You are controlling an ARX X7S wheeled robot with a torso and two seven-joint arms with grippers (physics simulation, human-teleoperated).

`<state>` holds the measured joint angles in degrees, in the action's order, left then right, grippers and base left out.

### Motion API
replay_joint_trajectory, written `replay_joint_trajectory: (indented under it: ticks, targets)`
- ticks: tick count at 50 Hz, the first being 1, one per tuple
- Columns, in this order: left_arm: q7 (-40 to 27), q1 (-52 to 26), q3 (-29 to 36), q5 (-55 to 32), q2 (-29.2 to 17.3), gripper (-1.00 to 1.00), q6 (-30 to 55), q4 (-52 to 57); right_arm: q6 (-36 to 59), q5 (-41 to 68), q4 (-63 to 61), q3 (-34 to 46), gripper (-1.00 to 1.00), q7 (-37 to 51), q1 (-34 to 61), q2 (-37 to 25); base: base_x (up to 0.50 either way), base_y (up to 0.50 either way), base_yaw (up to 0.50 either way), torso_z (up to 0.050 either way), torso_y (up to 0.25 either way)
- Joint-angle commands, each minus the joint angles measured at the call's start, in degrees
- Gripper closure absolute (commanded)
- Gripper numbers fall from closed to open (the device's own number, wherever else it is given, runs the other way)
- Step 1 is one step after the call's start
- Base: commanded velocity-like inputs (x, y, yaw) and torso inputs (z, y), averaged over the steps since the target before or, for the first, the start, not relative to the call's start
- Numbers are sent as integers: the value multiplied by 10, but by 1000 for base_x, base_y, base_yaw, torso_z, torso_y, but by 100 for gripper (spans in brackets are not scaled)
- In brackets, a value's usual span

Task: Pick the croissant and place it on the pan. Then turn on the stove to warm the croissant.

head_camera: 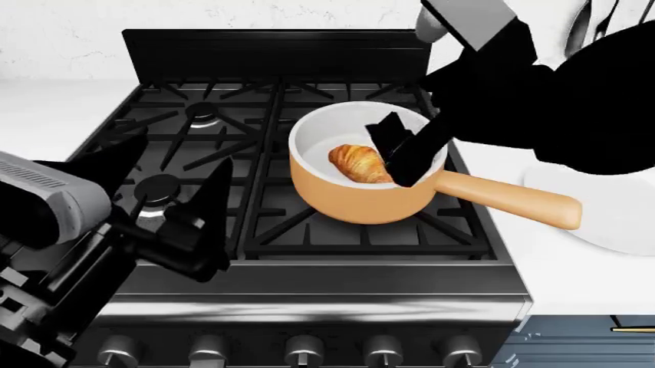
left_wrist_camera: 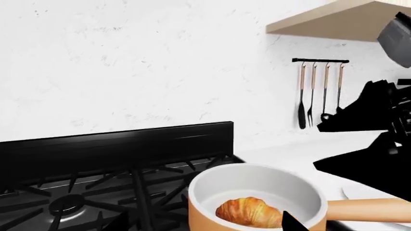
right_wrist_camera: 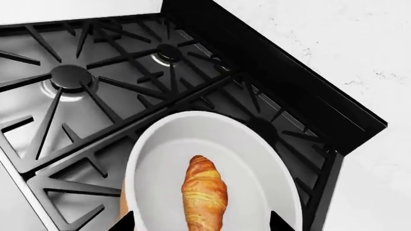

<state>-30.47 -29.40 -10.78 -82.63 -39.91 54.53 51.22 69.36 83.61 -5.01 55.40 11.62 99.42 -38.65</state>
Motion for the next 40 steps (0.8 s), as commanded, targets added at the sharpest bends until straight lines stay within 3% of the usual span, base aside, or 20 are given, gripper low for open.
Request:
replay_joint_trajectory:
  ticks: [1,13,24,40]
  targets:
    - [-9,4,-7,-20,-6,-100,-7,15,-13,155,-139,-70,-100,189,-39,-77,0,0,0,0,0]
    - [-16,14,-16,-35,-9,-100,-17,24,-110,248,-272,-115,-100,331,-98,-154,0,0,0,0,0]
    - [-40,0,-20,-61,-8,-100,-33,23,-243,249,-418,-162,-100,456,-195,-219,0,0,0,0,0]
    - [-19,32,-31,-27,1,-100,-39,38,-407,126,-518,-209,-100,476,-390,-282,0,0,0,0,0]
